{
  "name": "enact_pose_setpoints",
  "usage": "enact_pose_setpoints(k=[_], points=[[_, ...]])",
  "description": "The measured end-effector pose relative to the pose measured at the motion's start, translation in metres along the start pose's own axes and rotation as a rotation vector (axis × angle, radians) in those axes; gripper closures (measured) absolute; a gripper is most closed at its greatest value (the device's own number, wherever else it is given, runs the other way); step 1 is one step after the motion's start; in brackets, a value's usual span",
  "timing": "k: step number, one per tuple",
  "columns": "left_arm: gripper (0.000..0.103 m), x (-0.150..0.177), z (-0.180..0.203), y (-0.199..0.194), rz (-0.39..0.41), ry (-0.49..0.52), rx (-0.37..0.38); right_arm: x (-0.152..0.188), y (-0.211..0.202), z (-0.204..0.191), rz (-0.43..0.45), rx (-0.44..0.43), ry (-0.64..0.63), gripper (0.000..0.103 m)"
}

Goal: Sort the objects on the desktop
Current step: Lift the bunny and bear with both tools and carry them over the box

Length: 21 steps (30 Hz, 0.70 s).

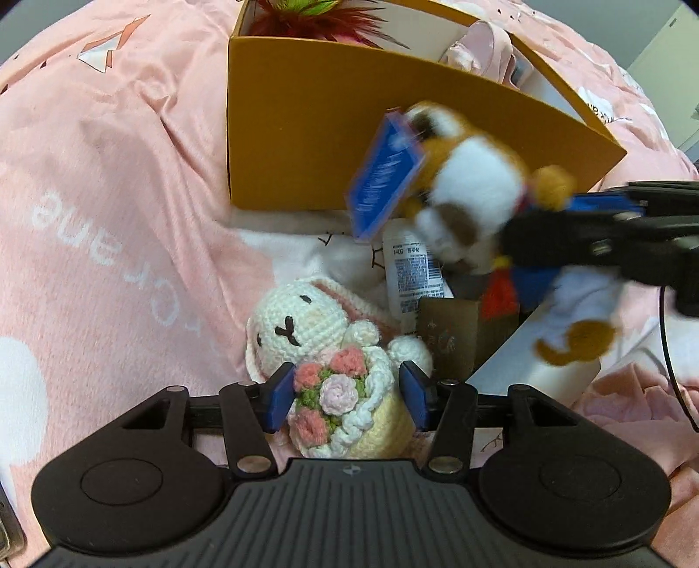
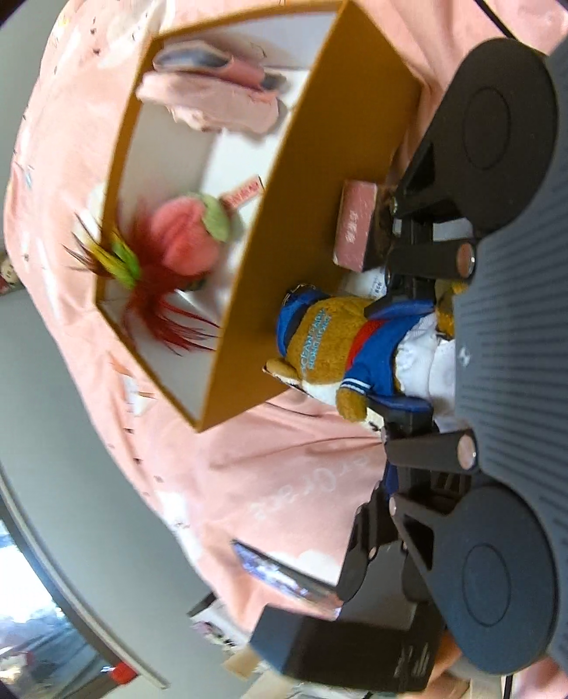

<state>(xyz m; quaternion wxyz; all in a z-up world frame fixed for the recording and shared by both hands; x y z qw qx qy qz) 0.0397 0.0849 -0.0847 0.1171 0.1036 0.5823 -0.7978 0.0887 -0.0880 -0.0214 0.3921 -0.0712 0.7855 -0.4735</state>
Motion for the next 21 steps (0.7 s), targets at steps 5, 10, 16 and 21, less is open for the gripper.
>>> enact_pose_setpoints(k=[5,10,16,21], points=[[0.041,-0.009,-0.009,0.007,-0.031,-0.077,0.019,0.006,-0.031,0.016,0.052,0.032,0.041,0.066],[0.038,-0.006,-0.009,0.016,-0.065,-0.085,0.022,0.013,-0.038,0.028,0.062,0.070,0.078,0.065],[0.047,0.000,-0.009,0.011,-0.041,-0.093,0.019,0.017,-0.033,0.030,0.056,0.076,0.090,0.065],[0.055,0.003,-0.008,-0.006,0.037,-0.099,0.012,0.018,-0.039,0.033,0.071,0.075,0.094,0.065]])
Point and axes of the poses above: each gripper's, at about its wrist camera, not at the fingertips, and y roughly the way its jaws point, z to its right, x to its underside, the point moved 1 cm from there along y, roughly the way its jaws point, and after that the axes turned 6 degrees about x, right-handed, at the moved point
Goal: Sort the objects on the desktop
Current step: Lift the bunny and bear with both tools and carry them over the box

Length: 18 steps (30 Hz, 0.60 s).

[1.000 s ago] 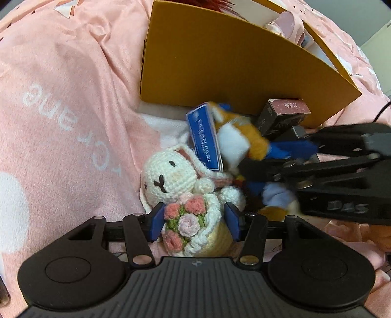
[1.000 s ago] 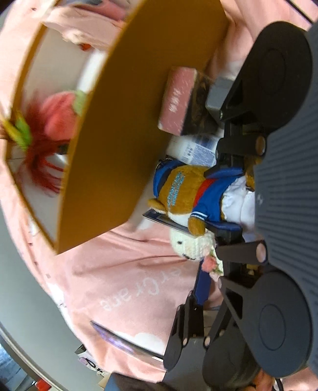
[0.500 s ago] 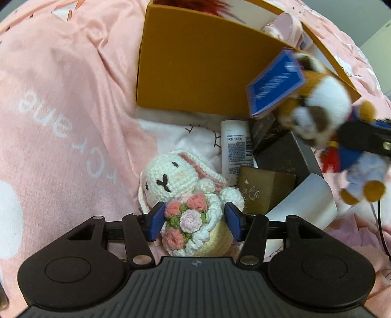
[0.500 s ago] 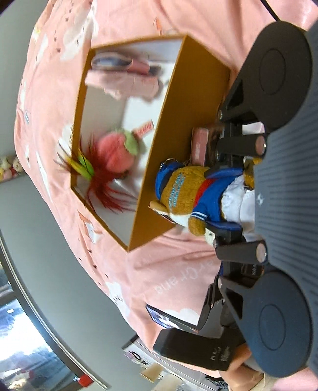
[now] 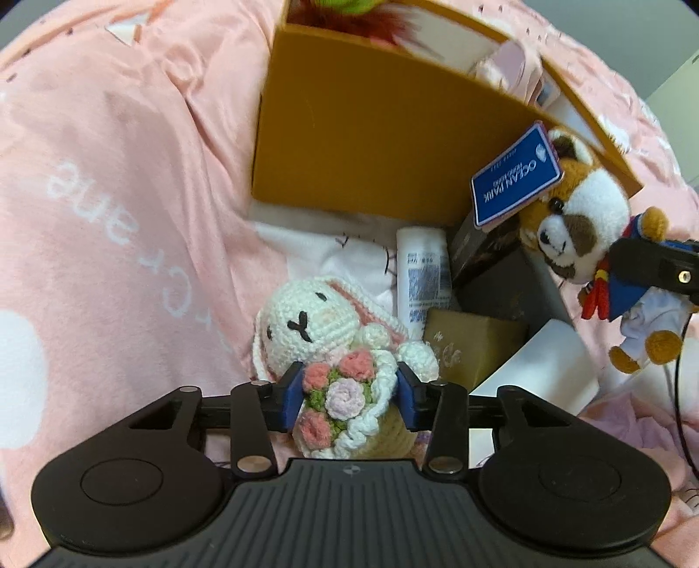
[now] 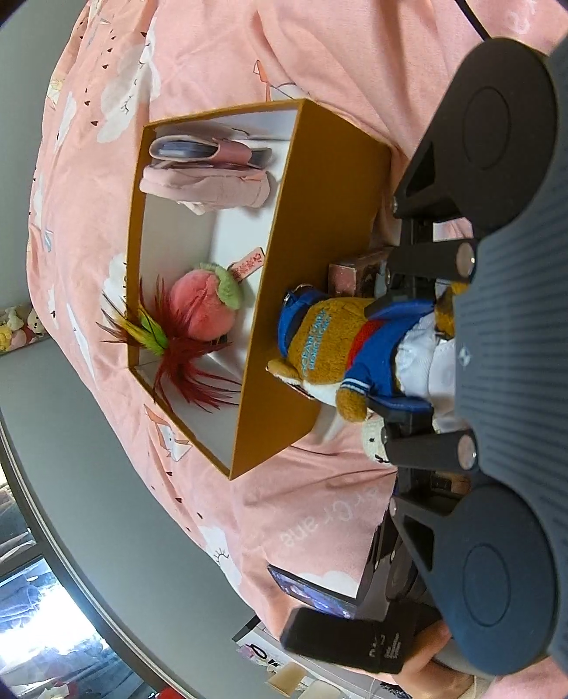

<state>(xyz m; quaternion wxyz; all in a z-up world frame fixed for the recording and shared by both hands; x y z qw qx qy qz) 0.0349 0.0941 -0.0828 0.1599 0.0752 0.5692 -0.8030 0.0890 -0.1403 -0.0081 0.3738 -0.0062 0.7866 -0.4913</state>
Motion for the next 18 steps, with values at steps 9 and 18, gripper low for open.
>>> enact_pose_setpoints(k=[9,18], points=[[0.059,0.000,0.013,-0.048,0.184,0.051,0.014,-0.001,-0.016,0.009,0.037,-0.019,0.042,0.065],[0.059,-0.010,0.036,-0.090,0.352,0.124,0.078,-0.009,-0.032,0.011,0.094,-0.050,0.061,0.065]])
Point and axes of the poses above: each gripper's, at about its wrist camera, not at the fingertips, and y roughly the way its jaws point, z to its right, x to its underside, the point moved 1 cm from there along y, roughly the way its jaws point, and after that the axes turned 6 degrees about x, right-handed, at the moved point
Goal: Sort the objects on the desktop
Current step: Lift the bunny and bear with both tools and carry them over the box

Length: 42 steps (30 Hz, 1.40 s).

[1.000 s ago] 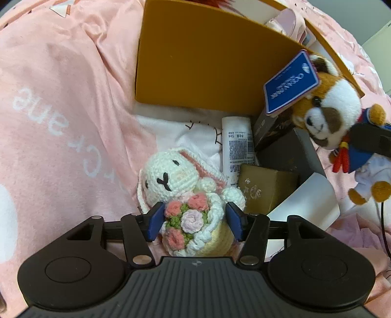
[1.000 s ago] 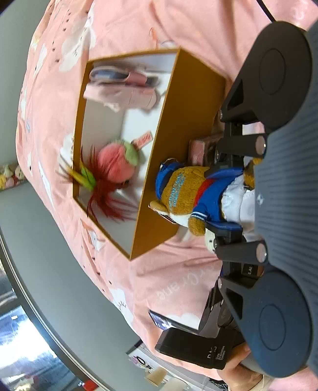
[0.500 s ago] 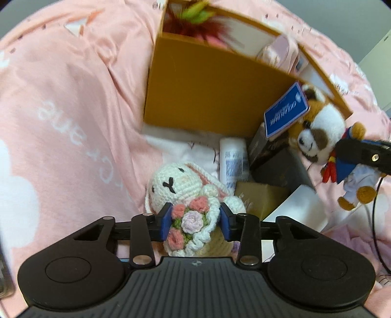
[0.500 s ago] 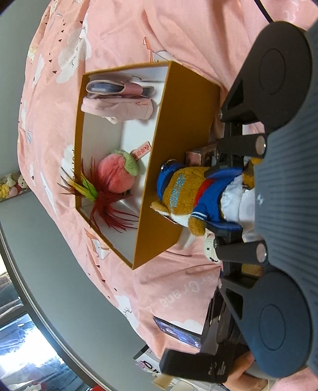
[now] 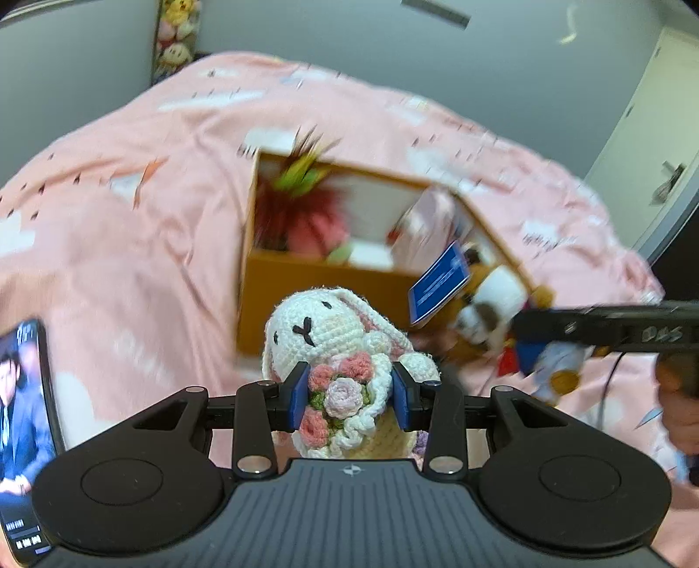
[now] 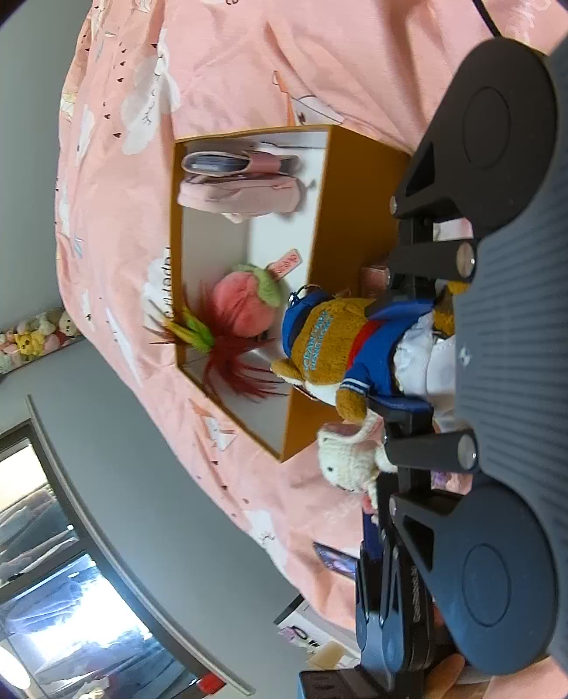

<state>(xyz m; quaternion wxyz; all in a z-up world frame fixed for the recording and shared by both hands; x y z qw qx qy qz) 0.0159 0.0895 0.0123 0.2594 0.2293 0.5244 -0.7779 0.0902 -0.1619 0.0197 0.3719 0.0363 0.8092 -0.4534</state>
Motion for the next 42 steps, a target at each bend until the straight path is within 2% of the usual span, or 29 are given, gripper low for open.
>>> enact_pose_setpoints(k=[10,15,20,23,28,35,38,42], points=[[0.059,-0.062,0.035,-0.019,0.193,0.184,0.033,-0.038,-0.020,0.006,0.146,-0.030,0.059,0.065],[0.059,-0.089,0.044,-0.001,0.229,0.285,0.036,-0.064,-0.017,0.016,0.210,-0.049,0.097,0.065],[0.059,-0.108,0.047,0.045,0.166,0.407,0.019,-0.080,0.015,0.032,0.193,-0.021,0.110,0.065],[0.059,-0.115,0.044,0.076,0.094,0.424,0.022,-0.084,0.043,0.048,0.142,0.006,0.127,0.065],[0.059,-0.115,0.029,0.115,0.016,0.433,0.007,-0.084,0.079,0.066,0.068,0.018,0.187,0.066],[0.059,-0.120,0.018,0.130,-0.034,0.459,-0.019,-0.091,0.118,0.069,0.005,0.038,0.196,0.066],[0.059,-0.122,0.015,0.134,-0.045,0.468,0.001,-0.094,0.131,0.070,-0.010,0.058,0.186,0.066],[0.059,-0.122,0.021,0.143,-0.069,0.505,0.029,-0.095,0.138,0.072,-0.002,0.127,0.157,0.066]])
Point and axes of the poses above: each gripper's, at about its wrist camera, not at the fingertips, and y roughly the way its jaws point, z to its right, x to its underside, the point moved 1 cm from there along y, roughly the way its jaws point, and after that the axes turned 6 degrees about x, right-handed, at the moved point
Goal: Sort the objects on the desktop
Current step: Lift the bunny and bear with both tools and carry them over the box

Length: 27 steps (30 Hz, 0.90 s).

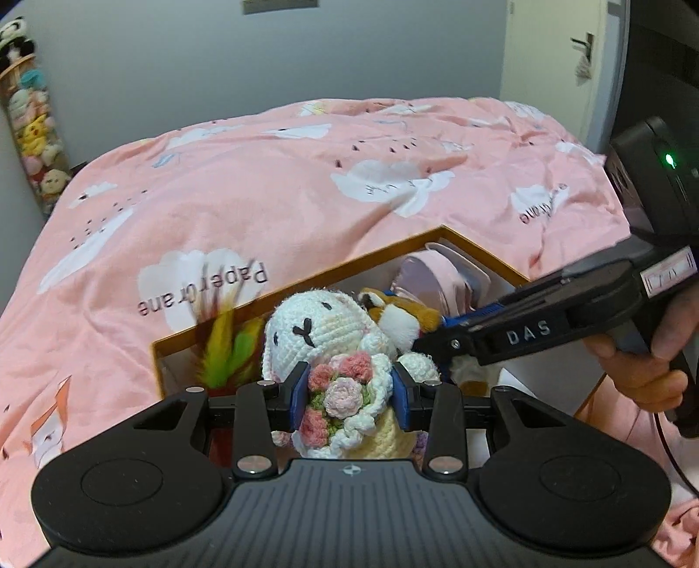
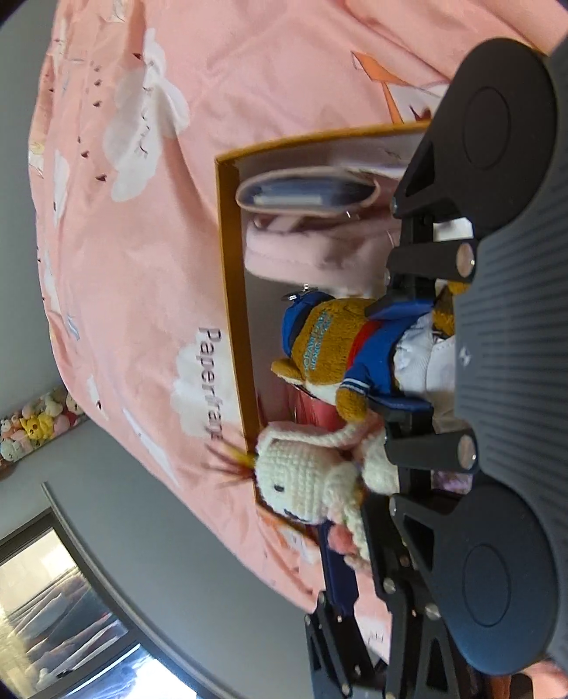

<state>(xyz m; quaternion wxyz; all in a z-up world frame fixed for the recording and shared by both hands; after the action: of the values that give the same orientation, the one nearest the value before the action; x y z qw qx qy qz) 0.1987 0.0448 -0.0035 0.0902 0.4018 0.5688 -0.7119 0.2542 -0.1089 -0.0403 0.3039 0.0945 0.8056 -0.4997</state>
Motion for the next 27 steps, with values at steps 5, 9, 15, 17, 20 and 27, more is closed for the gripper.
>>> enact_pose_setpoints(k=[5,9,15,17,20,27], points=[[0.059,-0.005,0.006,0.021,-0.026,0.049,0.017,-0.004,0.002,0.013,0.005,-0.013,0.058,0.066],[0.059,-0.006,0.005,0.041,-0.059,0.078,0.004,-0.006,0.000,0.022,0.021,-0.001,0.090,0.066],[0.059,-0.010,0.001,0.067,-0.110,0.109,0.002,-0.004,0.004,0.021,0.020,0.015,0.085,0.066],[0.059,-0.011,-0.004,0.075,-0.134,0.099,0.006,-0.004,0.009,0.019,0.011,0.022,0.077,0.065],[0.059,-0.011,-0.008,0.085,-0.168,0.097,0.017,-0.005,0.015,0.018,-0.013,0.033,0.066,0.065],[0.058,-0.013,-0.002,0.101,-0.241,0.129,-0.005,-0.013,0.030,0.009,-0.095,0.091,0.004,0.061]])
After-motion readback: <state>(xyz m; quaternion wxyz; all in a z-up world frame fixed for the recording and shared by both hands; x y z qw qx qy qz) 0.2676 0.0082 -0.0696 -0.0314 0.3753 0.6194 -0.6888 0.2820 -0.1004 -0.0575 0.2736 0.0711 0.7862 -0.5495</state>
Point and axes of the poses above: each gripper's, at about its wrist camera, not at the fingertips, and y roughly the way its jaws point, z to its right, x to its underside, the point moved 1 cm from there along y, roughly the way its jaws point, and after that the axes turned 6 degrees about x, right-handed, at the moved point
